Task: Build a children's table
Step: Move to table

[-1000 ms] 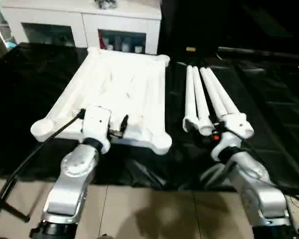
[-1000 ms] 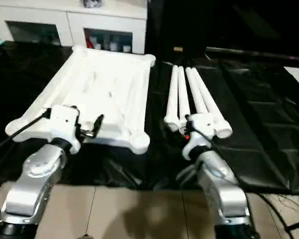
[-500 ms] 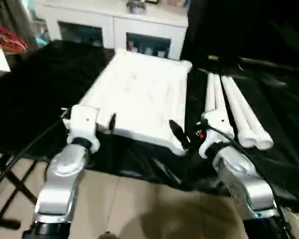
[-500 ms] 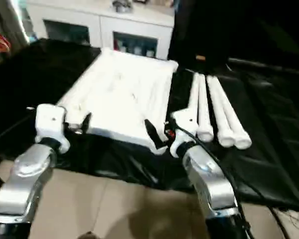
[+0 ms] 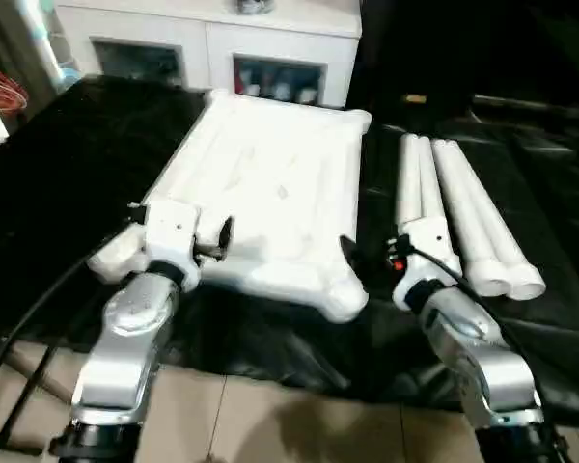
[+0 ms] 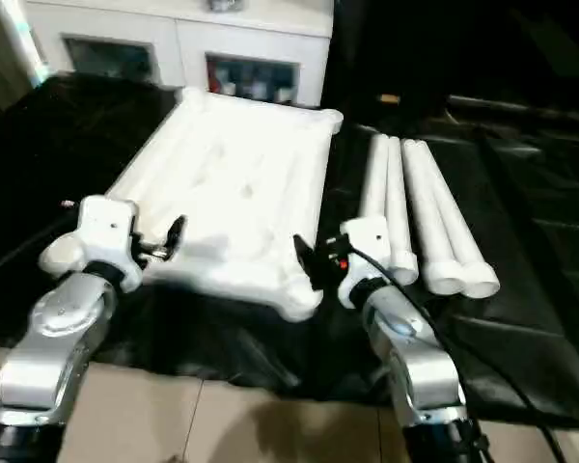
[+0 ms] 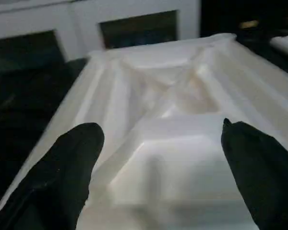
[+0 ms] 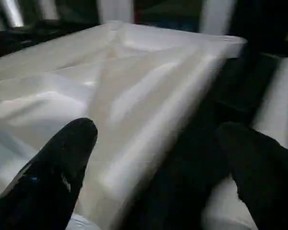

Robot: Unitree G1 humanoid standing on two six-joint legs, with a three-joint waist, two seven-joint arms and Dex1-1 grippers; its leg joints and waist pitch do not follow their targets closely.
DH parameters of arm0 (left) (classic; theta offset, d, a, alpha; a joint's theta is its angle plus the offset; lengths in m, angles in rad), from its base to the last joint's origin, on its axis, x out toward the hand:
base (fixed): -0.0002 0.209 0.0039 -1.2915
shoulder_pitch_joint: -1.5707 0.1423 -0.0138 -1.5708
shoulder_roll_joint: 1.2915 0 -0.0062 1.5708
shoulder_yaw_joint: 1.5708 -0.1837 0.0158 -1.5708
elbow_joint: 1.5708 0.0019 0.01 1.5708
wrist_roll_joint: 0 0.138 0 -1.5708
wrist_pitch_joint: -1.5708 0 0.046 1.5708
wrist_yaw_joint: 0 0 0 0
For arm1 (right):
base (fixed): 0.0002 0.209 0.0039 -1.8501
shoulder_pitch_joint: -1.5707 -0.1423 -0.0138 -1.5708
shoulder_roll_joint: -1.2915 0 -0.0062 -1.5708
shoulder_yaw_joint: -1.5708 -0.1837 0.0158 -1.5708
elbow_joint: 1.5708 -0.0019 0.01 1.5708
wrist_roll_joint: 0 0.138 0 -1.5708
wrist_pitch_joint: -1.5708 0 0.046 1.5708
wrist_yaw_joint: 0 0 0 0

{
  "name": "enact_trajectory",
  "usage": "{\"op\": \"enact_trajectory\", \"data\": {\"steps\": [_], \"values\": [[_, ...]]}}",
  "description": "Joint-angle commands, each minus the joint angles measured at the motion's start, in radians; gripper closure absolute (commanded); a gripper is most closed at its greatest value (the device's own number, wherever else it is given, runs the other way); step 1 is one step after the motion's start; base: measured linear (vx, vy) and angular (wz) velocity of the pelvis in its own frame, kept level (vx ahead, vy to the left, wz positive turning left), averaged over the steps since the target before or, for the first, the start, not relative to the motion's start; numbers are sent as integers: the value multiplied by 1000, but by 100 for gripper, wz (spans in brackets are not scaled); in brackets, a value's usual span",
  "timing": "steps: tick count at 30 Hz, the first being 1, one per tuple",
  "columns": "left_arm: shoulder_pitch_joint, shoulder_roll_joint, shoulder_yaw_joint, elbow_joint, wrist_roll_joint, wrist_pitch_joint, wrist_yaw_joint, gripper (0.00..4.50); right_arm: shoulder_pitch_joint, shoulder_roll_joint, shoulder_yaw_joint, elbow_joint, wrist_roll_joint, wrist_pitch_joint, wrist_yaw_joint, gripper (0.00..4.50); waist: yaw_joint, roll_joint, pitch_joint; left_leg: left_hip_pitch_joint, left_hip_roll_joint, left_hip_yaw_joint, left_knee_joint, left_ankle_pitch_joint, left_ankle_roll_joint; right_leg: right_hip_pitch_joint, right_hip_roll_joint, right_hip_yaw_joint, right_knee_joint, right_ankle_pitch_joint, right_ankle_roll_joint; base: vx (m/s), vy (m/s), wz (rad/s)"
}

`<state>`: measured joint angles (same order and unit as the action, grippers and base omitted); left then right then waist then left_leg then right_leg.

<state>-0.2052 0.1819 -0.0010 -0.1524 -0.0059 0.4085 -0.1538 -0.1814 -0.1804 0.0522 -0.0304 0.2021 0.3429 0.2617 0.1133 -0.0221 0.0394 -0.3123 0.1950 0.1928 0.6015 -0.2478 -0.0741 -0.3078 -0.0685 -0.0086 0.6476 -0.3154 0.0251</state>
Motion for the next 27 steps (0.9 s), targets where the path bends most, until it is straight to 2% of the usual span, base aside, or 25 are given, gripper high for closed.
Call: {"op": "enact_trajectory", "data": {"steps": [1, 2, 3, 4, 5, 6, 7, 8, 9, 10, 11, 12, 13, 15, 16, 18, 19, 20, 22, 23, 24, 25, 27], "values": [[-3, 1, -25, 2, -6, 5, -14, 2, 3, -3, -11, -10, -9, 8, -13, 0, 33, 0, -93, -102, -25, -38, -15, 216, 106, 103, -46, 51, -2, 915, -175, 0, 0, 0], [-3, 0, -26, 3, -6, 5, -16, 2, 2, -3, -11, -8, -12, 7, -13, 0, 24, 14, -96, -90, -31, -44, -2, 349, 87, 79, 4, 19, 33, 1091, -118, 0, 0, 0], [-3, -1, -26, 4, -5, 5, -17, 2, 2, -2, -11, -7, -12, 8, -12, 0, 24, 14, -96, -90, -31, -44, -2, 349, 87, 79, 4, 19, 33, 1091, -118, 0, 0, 0], [-4, -1, -26, 4, -5, 5, -18, 2, 2, -2, -11, -8, -14, 9, -12, 0, 26, 11, -102, -67, -36, -49, 25, 493, 61, 53, 30, 12, 42, 1175, -35, 0, 0, 0], [-5, -2, -25, 6, -5, 5, -19, 2, 1, -2, -9, -9, -18, 12, -11, 0, 30, 13, -102, -63, -34, -49, 28, 510, 51, 45, 32, 14, 46, 1190, -17, 0, 0, 0], [-6, -2, -24, 6, -6, 5, -20, 2, 1, -3, -7, -9, -22, 12, -10, 0, 33, 12, -96, -64, -27, -50, 19, 456, 19, 33, 24, 12, 36, 1140, 3, 0, 0, 0], [-5, -2, -24, 7, -7, 5, -20, 2, 1, -3, -5, -9, -24, 13, -9, 0, 35, 12, -91, -64, -21, -51, 11, 406, -1, 25, 15, 12, 28, 1086, 8, -68, 26, 4], [-5, -2, -24, 7, -7, 4, -20, 2, 0, -3, -4, -9, -25, 13, -9, 0, 36, 13, -77, -55, -2, -57, -11, 270, -46, 5, -7, 8, 6, 901, 4, -68, 26, 4], [-5, -2, -22, 8, -8, 4, -21, 2, -1, -3, -2, -7, -26, 13, -10, 0, 35, 16, -64, -39, 12, -60, -29, 100, -85, -6, -22, 9, -20, 651, -13, -95, 9, 5], [-5, -2, -22, 9, -10, 5, -21, 2, -3, -3, -2, -6, -26, 13, -10, 0, 33, 17, -54, -28, 19, -62, -46, -45, -100, -10, -32, 12, -40, 416, -38, -110, -16, 8], [-6, -1, -23, 9, -11, 5, -21, 2, -4, -3, -2, -3, -27, 13, -10, 0, 31, 17, -50, -27, 21, -63, -52, -93, -103, -10, -35, 13, -47, 315, -54, -110, -16, 8], [-5, -1, -23, 9, -12, 6, -21, 2, -5, -4, -2, -2, -28, 13, -10, 0, 28, 15, -42, -24, 22, -60, -64, -168, -101, -14, -39, 17, -61, 145, -79, -113, -16, 5], [-5, -1, -22, 8, -14, 6, -21, 2, -7, -4, -2, -1, -29, 13, -11, 0, 26, 14, -39, -24, 23, -59, -70, -195, -96, -14, -43, 18, -68, 75, -88, -113, 3, 1], [-7, -1, -20, 9, -18, 8, -23, 2, -11, -5, -2, 3, -31, 13, -11, 0, 19, 16, -32, -19, 25, -56, -89, -283, -81, -20, -53, 22, -94, -159, -102, -143, 13, -1], [-8, 0, -19, 9, -19, 9, -24, 2, -13, -4, -2, 5, -32, 13, -12, 0, 15, 15, -35, -26, 25, -58, -91, -268, -78, -16, -55, 22, -98, -178, -104, -101, 12, -7], [-9, 0, -18, 9, -20, 9, -25, 2, -14, -4, -2, 7, -33, 12, -12, 0, 14, 14, -40, -32, 23, -57, -92, -224, -70, -15, -54, 21, -99, -148, -100, -76, 6, -11], [-9, 0, -18, 9, -20, 8, -26, 2, -15, -3, -3, 8, -33, 11, -12, 0, 14, 17, -41, -32, 23, -56, -92, -219, -71, -18, -54, 21, -100, -141, -102, -60, -2, -6], [-9, 0, -18, 8, -20, 8, -26, 2, -14, -3, -3, 9, -34, 11, -13, 0, 13, 15, -40, -31, 21, -54, -91, -223, -68, -25, -52, 23, -101, -139, -103, 0, 0, 0], [-10, 0, -19, 7, -20, 9, -29, 2, -13, -1, -2, 9, -36, 11, -14, 0, 10, 12, -42, -36, 19, -52, -88, -197, -62, -26, -51, 25, -100, -119, -108, 0, 0, 0], [-10, 1, -19, 8, -21, 10, -31, 2, -10, 1, -1, 8, -38, 11, -15, 0, 9, 15, -44, -37, 20, -52, -87, -181, -60, -26, -51, 25, -98, -99, -110, 0, 0, 0], [-11, 2, -20, 8, -21, 10, -32, 2, -9, 2, 0, 7, -39, 11, -16, 0, 9, 14, -47, -40, 19, -52, -85, -160, -57, -25, -51, 24, -96, -71, -110, 0, 0, 0], [-12, 2, -20, 9, -22, 11, -32, 2, -9, 2, 0, 7, -39, 11, -16, 0, 9, 19, -57, -45, 19, -52, -77, -83, -52, -24, -47, 21, -83, 56, -118, 0, 0, 0], [-13, 4, -22, 10, -23, 12, -33, 2, -7, 2, 0, 6, -40, 11, -17, 0, 6, 18, -58, -51, 15, -50, -75, -58, -47, -24, -41, 19, -76, 146, -126, 0, 0, 0]]}}
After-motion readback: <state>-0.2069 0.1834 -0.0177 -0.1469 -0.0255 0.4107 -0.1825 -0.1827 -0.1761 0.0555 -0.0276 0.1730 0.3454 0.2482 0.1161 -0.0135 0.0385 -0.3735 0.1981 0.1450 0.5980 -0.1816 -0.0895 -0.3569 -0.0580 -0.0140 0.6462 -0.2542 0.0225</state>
